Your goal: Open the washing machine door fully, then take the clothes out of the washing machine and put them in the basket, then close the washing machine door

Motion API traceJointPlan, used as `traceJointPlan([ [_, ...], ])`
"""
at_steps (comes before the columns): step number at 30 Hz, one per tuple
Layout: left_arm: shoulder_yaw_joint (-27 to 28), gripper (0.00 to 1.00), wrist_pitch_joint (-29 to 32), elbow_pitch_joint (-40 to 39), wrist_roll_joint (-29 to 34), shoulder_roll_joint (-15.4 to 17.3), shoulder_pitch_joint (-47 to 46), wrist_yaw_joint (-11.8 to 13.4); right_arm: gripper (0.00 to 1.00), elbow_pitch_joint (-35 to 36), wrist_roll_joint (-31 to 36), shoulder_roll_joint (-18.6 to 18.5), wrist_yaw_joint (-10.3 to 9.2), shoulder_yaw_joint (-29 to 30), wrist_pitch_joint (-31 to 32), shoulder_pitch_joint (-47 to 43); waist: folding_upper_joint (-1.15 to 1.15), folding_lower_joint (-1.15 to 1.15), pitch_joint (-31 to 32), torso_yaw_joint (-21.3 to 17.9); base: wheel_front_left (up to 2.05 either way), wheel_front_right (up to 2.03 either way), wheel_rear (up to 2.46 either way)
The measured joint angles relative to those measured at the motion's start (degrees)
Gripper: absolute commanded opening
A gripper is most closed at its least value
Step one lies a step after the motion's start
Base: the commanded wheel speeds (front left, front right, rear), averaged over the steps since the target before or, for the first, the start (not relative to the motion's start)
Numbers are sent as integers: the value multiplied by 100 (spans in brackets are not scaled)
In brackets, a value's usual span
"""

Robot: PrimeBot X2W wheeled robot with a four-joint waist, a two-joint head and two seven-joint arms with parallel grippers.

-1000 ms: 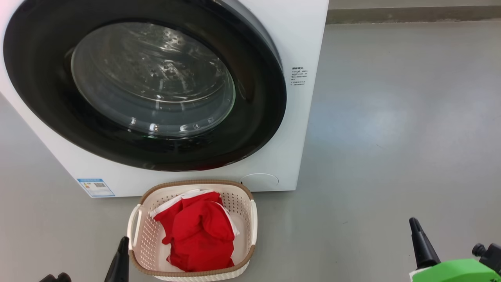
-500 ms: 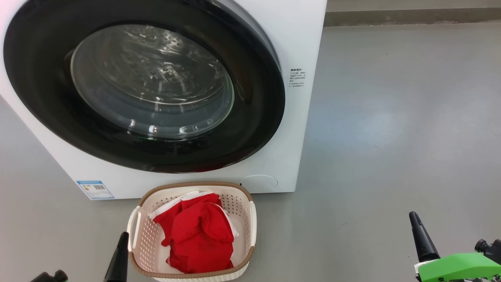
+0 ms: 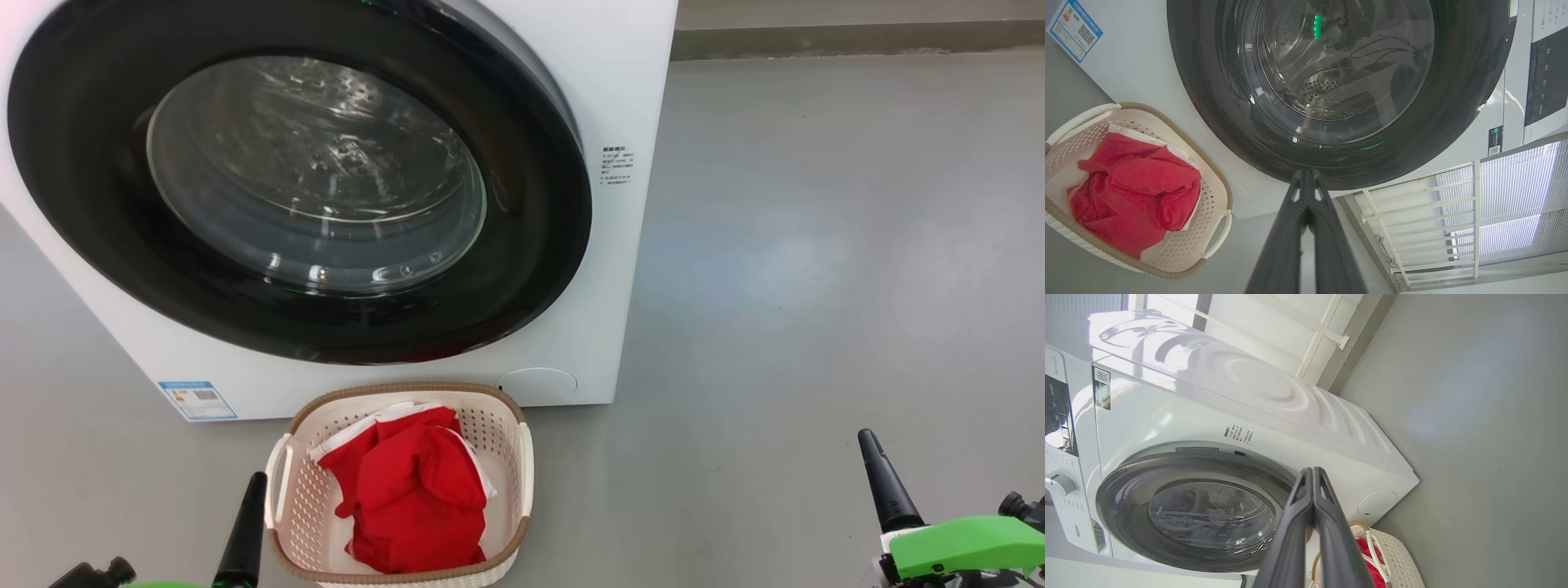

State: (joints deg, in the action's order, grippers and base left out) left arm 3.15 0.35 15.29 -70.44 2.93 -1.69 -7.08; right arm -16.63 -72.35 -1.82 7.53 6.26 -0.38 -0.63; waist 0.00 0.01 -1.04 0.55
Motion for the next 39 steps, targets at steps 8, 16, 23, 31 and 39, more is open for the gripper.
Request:
traceJointPlan([
  [8, 26, 0, 118, 0, -486, -11, -5, 0, 0, 19, -393, -9, 0, 13, 149, 139, 0, 0, 22, -12, 0, 0, 0],
  [16, 47, 0, 267, 5, -1025, -14, -105, 0, 0, 33, -955, -22, 0, 26, 298, 241, 0, -1, 47, -27, 0, 0, 0],
  [23, 64, 0, 370, 7, -1429, -16, -116, 0, 0, 35, -1339, -31, 0, 36, 404, 268, 0, 0, 66, -38, 0, 0, 0],
  [31, 82, 0, 493, 12, -1824, -21, -220, 0, 0, 53, -1719, -42, 0, 46, 520, 353, 0, 0, 85, -49, 0, 0, 0],
  [39, 99, 0, 569, 13, -2142, -30, -224, -1, 0, 69, -2001, -63, -1, 53, 602, 457, 0, 0, 97, -56, 0, 0, 0],
])
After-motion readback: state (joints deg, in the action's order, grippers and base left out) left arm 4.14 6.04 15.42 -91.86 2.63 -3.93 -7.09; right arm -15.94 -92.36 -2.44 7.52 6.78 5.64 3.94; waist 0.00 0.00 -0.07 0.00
